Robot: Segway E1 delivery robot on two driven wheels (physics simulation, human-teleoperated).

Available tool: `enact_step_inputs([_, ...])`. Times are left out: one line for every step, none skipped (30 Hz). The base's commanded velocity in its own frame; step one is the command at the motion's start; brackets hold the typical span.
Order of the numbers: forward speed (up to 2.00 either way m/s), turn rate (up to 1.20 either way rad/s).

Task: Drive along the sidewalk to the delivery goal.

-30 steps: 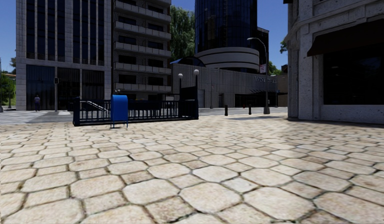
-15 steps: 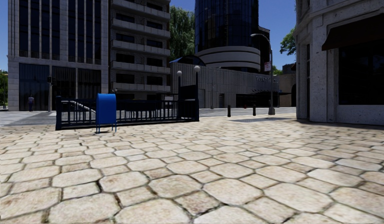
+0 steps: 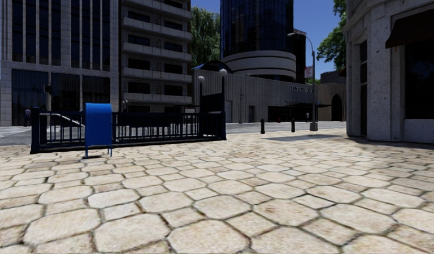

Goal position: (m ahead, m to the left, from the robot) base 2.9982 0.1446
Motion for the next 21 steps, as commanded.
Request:
enact_step_inputs([2.0,0.0])
enact_step_inputs([2.0,0.01])
enact_step_inputs([2.0,0.01])
enact_step_inputs([2.0,0.12])
enact_step_inputs([2.0,0.16])
enact_step_inputs([2.0,0.2])
enact_step_inputs([2.0,0.31])
enact_step_inputs([2.0,0.31])
enact_step_inputs([2.0,0.35])
enact_step_inputs([2.0,0.36])
enact_step_inputs([2.0,0.36])
enact_step_inputs([2.0,0.36])
enact_step_inputs([2.0,0.36])
enact_step_inputs([2.0,0.37])
enact_step_inputs([2.0,0.37])
enact_step_inputs([2.0,0.37])
enact_step_inputs([2.0,0.37])
enact_step_inputs([2.0,0.37])
enact_step_inputs([2.0,0.37])
enact_step_inputs([2.0,0.37])
enact_step_inputs([2.0,0.37])
